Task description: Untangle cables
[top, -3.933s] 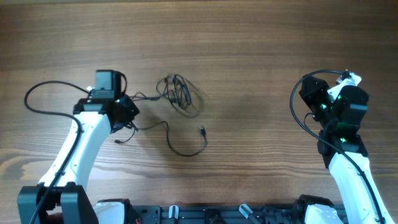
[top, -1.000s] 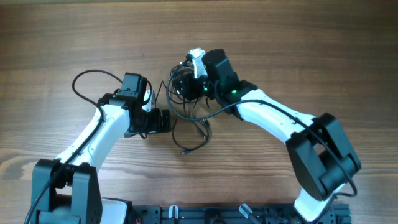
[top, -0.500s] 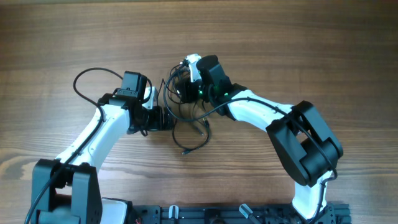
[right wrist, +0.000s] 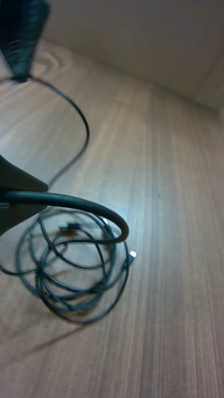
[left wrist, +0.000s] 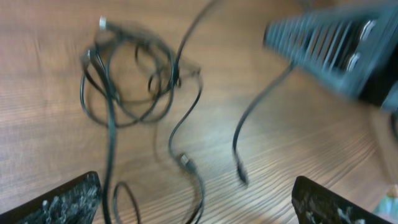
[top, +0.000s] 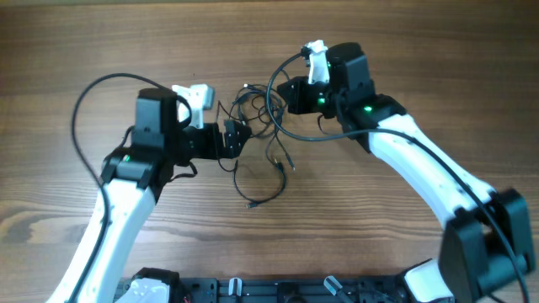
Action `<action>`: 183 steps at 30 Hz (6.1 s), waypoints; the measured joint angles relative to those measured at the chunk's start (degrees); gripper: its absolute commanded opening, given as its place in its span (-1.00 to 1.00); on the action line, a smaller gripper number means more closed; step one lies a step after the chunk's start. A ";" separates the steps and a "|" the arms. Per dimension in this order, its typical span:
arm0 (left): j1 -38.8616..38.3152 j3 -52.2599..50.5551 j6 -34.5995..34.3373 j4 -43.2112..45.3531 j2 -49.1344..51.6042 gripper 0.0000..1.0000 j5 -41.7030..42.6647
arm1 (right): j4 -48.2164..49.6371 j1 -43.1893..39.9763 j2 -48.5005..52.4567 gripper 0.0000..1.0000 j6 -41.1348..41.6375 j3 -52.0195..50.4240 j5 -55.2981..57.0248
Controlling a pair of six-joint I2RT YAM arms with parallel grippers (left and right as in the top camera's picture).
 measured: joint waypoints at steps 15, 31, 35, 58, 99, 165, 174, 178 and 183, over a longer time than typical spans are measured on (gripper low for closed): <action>-7.89 0.24 -12.22 9.99 2.16 1.00 -2.80 | -4.74 0.07 -30.40 -0.91 -6.34 -0.02 -8.50; -17.18 0.28 -13.55 8.46 25.73 -0.44 -9.27 | -3.10 0.07 -49.44 -0.91 -6.97 -0.02 12.94; -15.80 0.33 -13.40 3.63 26.49 -0.48 -17.51 | -3.15 0.07 -51.47 -0.91 -7.10 -0.02 28.79; 4.52 0.35 -14.88 -3.41 26.49 1.00 -18.69 | -23.45 -0.66 -33.29 -0.55 -10.93 0.04 69.81; -8.81 0.37 -23.26 7.02 21.88 1.00 -9.64 | -26.25 -8.02 -7.43 -0.09 17.25 -9.62 9.29; -19.17 0.44 27.26 23.30 25.40 0.31 -28.33 | -2.03 3.78 -25.90 -0.91 -12.59 -7.56 -17.57; -19.17 0.57 30.84 17.97 33.57 -0.22 -14.47 | 11.58 -8.94 -25.88 -0.91 -5.95 -6.51 -6.93; -19.12 1.22 31.41 15.45 35.30 0.04 -14.25 | 13.16 -21.11 -25.92 -0.75 -3.76 -4.68 3.61; -19.23 1.79 31.47 13.97 35.28 0.11 -15.52 | 9.03 -35.95 -25.88 -0.79 -3.41 -4.46 15.02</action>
